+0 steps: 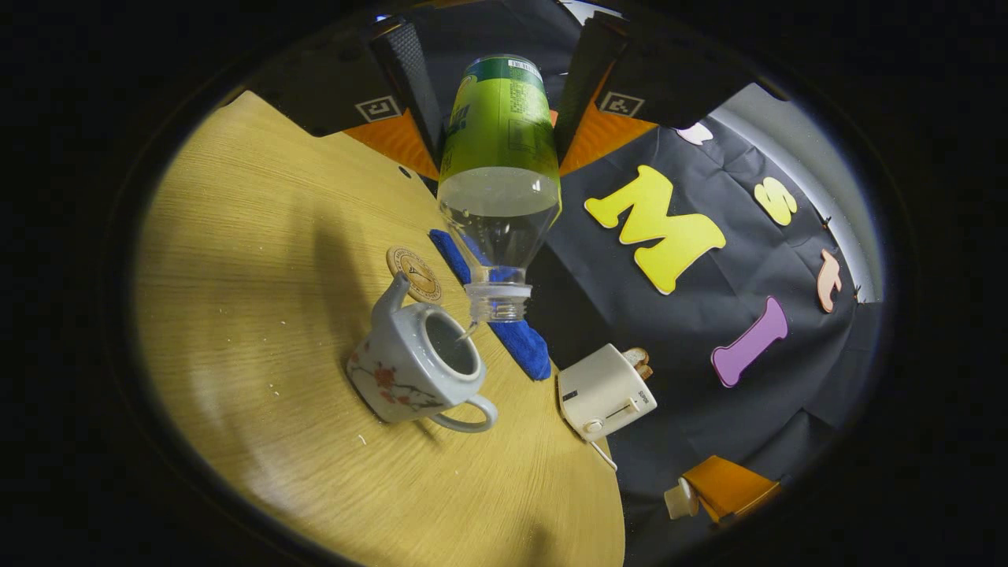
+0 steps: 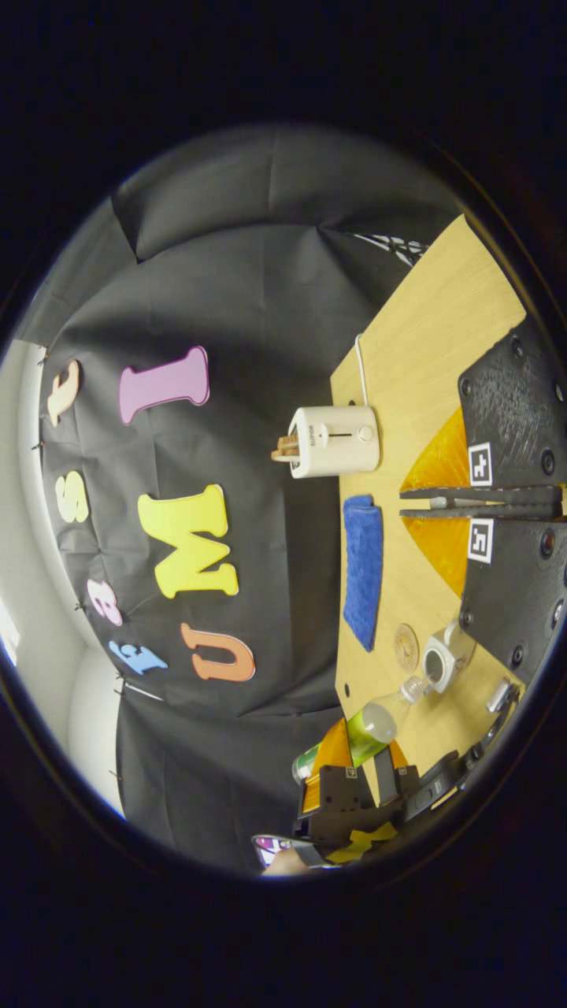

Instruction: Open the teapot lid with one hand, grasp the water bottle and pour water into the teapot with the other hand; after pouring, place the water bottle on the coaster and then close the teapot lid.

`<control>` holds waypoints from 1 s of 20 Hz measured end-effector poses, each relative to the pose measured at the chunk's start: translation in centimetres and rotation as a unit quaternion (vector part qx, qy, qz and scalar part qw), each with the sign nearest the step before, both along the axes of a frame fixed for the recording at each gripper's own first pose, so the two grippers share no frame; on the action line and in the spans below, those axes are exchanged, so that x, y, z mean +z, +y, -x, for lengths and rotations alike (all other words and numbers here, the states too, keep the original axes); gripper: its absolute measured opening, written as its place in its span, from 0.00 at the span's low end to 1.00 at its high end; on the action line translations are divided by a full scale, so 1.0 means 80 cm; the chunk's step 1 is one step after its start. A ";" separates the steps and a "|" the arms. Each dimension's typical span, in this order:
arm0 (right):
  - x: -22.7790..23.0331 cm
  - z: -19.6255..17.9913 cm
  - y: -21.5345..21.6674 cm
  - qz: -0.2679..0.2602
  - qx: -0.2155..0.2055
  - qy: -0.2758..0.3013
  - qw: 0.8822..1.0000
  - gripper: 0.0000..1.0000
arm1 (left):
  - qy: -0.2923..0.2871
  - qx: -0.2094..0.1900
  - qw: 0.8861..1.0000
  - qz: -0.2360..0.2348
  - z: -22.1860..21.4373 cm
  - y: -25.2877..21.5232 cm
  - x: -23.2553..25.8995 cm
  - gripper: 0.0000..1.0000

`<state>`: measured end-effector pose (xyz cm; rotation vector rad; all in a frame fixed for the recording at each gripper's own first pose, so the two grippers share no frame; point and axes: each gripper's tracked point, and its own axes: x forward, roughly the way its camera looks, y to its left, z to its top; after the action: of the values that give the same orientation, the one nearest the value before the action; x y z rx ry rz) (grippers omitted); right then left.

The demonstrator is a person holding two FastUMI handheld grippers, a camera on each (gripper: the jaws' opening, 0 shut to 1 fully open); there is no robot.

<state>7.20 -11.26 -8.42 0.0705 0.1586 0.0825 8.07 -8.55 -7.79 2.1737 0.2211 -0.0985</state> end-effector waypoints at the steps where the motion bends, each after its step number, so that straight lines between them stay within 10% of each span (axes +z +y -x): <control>1: -0.001 0.000 -0.001 0.000 0.000 0.000 1.000 0.00 | -0.001 0.000 1.000 0.000 0.001 0.001 0.000 0.76; 14: -0.008 -0.005 -0.009 0.006 -0.012 0.005 1.000 0.01 | -0.018 -0.022 0.987 0.161 -0.003 0.013 0.012 0.75; 17: -0.009 -0.004 -0.011 0.012 -0.015 0.005 1.000 0.00 | -0.070 -0.029 0.953 0.294 -0.004 0.011 0.056 0.75; 20: -0.009 -0.003 -0.005 0.014 -0.009 0.006 1.000 0.00 | -0.103 -0.025 0.888 0.446 -0.016 0.008 0.104 0.75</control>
<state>7.45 -11.68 -9.11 0.0444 0.1705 0.0611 9.33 -7.93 0.52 1.2515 -0.0164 0.0086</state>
